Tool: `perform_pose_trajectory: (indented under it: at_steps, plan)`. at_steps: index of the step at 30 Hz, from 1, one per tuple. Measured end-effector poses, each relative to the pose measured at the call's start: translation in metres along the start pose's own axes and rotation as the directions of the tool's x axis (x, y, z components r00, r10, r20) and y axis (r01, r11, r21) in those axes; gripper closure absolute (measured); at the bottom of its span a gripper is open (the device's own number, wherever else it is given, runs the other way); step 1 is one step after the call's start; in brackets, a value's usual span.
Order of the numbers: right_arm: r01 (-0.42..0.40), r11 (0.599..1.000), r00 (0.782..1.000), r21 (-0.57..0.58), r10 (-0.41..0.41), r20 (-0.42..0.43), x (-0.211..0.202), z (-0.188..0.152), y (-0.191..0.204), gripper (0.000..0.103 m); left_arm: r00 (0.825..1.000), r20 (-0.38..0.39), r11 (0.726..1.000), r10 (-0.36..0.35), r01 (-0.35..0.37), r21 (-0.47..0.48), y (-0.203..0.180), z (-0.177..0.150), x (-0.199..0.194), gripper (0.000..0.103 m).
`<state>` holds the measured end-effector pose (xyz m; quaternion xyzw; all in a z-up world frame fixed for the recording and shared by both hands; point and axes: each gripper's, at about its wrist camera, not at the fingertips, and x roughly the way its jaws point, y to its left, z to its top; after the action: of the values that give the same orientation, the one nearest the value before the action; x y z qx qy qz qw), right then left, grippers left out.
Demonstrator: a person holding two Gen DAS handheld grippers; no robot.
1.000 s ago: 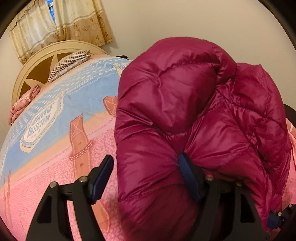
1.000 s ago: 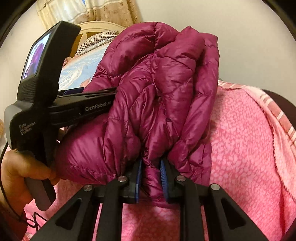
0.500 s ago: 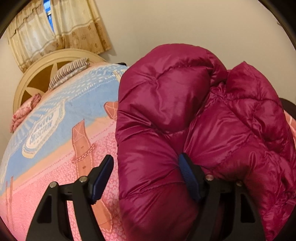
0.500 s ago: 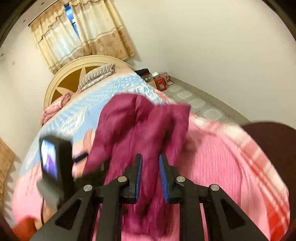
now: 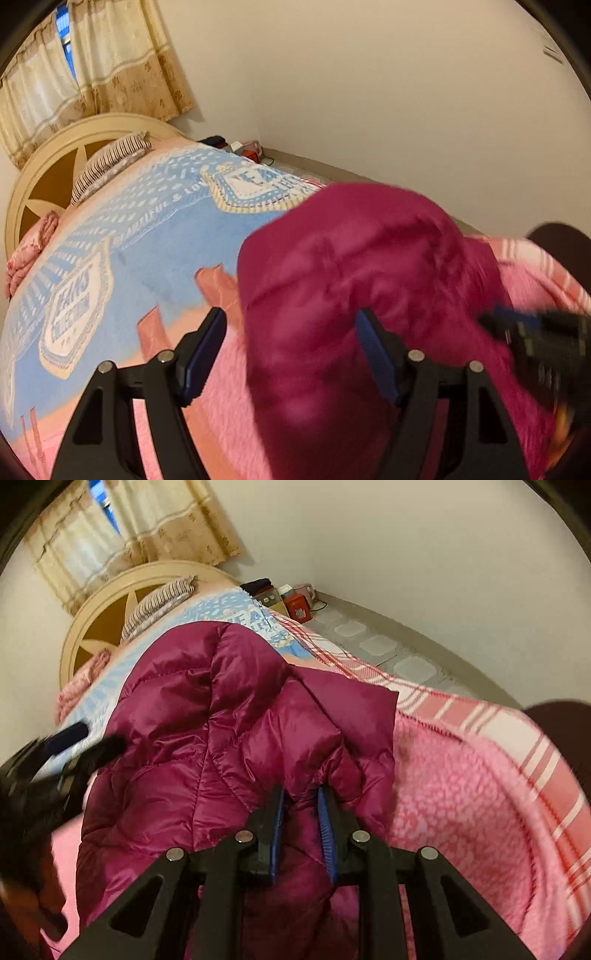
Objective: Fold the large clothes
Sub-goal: 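Lower the rolled bundle onto the bedspread with both tools and open them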
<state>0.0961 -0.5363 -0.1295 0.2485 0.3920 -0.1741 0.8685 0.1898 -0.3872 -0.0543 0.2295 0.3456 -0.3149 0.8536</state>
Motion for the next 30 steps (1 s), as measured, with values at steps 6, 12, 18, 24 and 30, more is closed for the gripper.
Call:
perform_pose_trajectory:
  at_steps: [6, 12, 18, 24, 30]
  plan:
    - [0.064, 0.998, 0.998, -0.025, -0.064, -0.017, 0.017, -0.005, 0.009, 0.082, 0.996, -0.086, 0.999, -0.016, 0.012, -0.046, -0.010, 0.016, 0.043, 0.025]
    - [-0.001, 1.000, 0.996, 0.031, 0.004, -0.095, 0.042, 0.010, -0.005, 0.083, 0.989, -0.135, 0.998, 0.060, -0.058, 0.017, -0.026, 0.006, 0.071, 0.021]
    - [0.009, 0.999, 0.998, 0.048, -0.006, -0.059, 0.039, 0.003, -0.006, 0.083, 0.987, -0.091, 0.989, 0.130, -0.123, 0.077, -0.044, -0.004, 0.073, 0.021]
    - [0.069, 0.997, 0.997, -0.033, -0.070, -0.030, 0.027, 0.000, 0.004, 0.083, 0.993, -0.089, 0.995, 0.084, -0.080, 0.054, -0.031, -0.004, 0.050, 0.021]
    - [0.049, 0.999, 0.996, -0.008, -0.049, 0.076, -0.025, -0.012, -0.001, 0.083, 0.995, -0.033, 0.995, 0.095, -0.093, 0.040, -0.022, -0.026, -0.007, 0.007]
